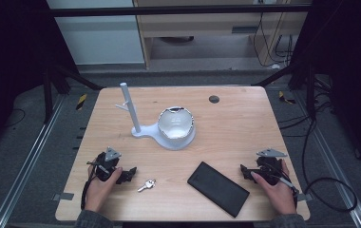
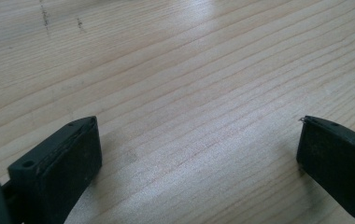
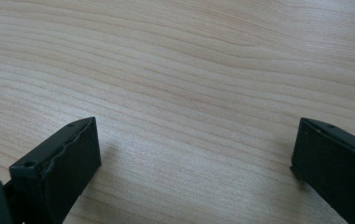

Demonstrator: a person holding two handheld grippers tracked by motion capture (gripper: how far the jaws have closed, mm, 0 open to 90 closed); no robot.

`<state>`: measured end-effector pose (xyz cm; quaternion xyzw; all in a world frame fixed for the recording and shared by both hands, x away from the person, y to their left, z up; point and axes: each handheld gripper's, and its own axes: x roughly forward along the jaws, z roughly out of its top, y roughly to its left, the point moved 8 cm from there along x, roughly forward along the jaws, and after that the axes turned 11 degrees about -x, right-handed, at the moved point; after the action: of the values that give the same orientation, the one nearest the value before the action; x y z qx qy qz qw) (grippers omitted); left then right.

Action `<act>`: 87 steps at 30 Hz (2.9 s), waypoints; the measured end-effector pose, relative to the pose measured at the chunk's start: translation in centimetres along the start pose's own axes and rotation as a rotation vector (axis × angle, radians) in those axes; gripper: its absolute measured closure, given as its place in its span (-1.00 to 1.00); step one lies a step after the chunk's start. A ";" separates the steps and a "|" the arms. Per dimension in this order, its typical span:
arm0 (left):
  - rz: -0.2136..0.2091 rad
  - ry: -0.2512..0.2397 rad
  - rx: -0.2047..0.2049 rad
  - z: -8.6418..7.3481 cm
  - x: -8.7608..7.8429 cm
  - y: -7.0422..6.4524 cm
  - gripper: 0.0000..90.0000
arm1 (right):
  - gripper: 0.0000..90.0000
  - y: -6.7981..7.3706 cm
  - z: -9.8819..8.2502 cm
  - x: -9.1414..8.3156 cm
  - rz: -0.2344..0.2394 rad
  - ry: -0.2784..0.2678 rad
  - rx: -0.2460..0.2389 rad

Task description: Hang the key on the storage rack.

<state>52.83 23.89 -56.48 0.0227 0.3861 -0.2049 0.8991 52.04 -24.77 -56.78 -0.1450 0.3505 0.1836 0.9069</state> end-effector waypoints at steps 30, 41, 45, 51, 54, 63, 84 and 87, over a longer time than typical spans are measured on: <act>-0.105 0.232 0.227 0.4 -5.0 -8.1 -0.53 | -0.97 0.2 -0.2 -0.2 0.000 -0.001 -0.007; -0.116 0.372 0.344 -0.4 -3.8 -10.5 0.23 | -0.96 0.4 -0.2 -0.3 0.005 -0.003 -0.008; -0.115 0.423 0.363 -0.5 -3.5 -10.4 0.30 | -0.96 0.5 -0.2 -0.4 0.007 -0.002 -0.010; -0.119 0.469 0.390 -1.1 -3.2 -10.5 0.33 | -0.96 0.6 -0.2 -0.3 0.011 -0.004 -0.014; -0.122 0.475 0.390 -1.1 -3.1 -10.3 0.33 | -0.96 0.6 -0.2 -0.3 0.009 -0.004 -0.018; -0.141 0.505 0.391 -1.0 -3.0 -10.1 0.44 | -0.96 0.7 -0.2 -0.3 0.011 -0.004 -0.024; -0.150 0.532 0.401 -1.2 -2.8 -9.7 0.70 | -0.96 0.8 -0.2 -0.4 0.017 -0.004 -0.022; -0.151 0.535 0.411 -1.0 -2.7 -9.6 0.78 | -0.96 0.9 -0.2 -0.4 0.020 -0.004 -0.020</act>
<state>46.77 16.22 -54.21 0.2278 0.5595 -0.3310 0.7249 51.29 -24.16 -56.76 -0.1500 0.3485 0.1965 0.9041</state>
